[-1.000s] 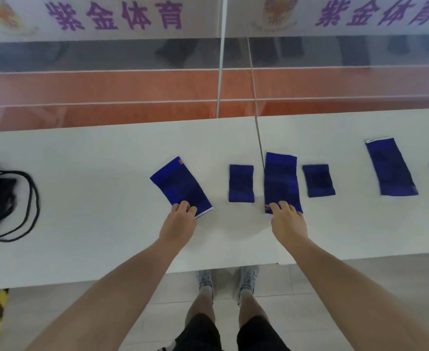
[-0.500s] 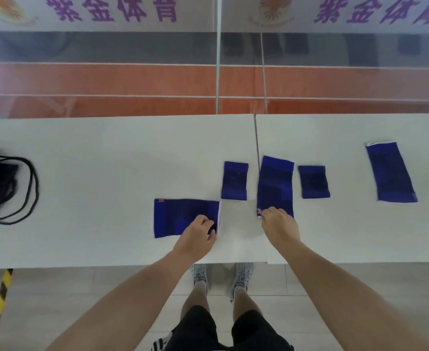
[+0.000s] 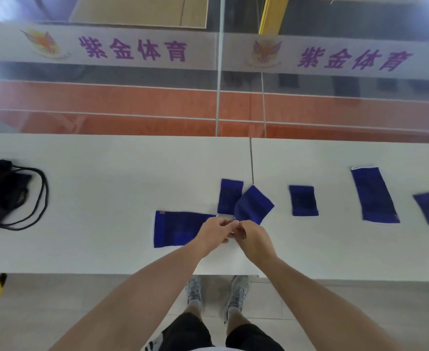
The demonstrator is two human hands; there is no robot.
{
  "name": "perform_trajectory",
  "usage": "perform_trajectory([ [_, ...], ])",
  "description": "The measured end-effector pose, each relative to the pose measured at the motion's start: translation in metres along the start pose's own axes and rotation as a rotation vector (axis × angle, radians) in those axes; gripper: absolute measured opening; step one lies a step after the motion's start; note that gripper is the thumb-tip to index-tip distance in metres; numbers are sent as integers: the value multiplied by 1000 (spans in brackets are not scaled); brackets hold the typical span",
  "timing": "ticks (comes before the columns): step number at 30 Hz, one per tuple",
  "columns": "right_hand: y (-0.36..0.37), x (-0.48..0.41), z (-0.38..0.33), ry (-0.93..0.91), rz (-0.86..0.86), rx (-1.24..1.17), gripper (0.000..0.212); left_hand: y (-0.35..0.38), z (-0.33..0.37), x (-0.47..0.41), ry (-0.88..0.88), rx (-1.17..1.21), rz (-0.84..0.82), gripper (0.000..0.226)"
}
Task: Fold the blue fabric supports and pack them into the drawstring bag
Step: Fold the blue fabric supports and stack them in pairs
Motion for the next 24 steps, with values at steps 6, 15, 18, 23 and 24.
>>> perform_trajectory([
  [6,-14,-3,-1,22,18,-19,32,-20,19,11,25,-328,66,14],
  [15,-35,-54,-9,59,-286,520,22,-46,57,45,128,-559,-15,19],
  [18,-39,-51,0,202,-353,241,12,-67,53,57,97,-500,63,23],
  [23,-27,-48,-9,209,-445,-29,10,-119,20,78,10,-356,235,24],
  [24,-22,-50,-12,215,-461,-75,13,-130,11,82,-10,-330,263,23],
])
Point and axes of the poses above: each hand's wrist, its own x-axis away from the middle knuckle, its own y-axis out of the palm, z = x × y, the point moved 10 cm from there along -x, towards the middle knuckle, and after that the axes turned 14 degrees about -z, right-handed, at the moved point
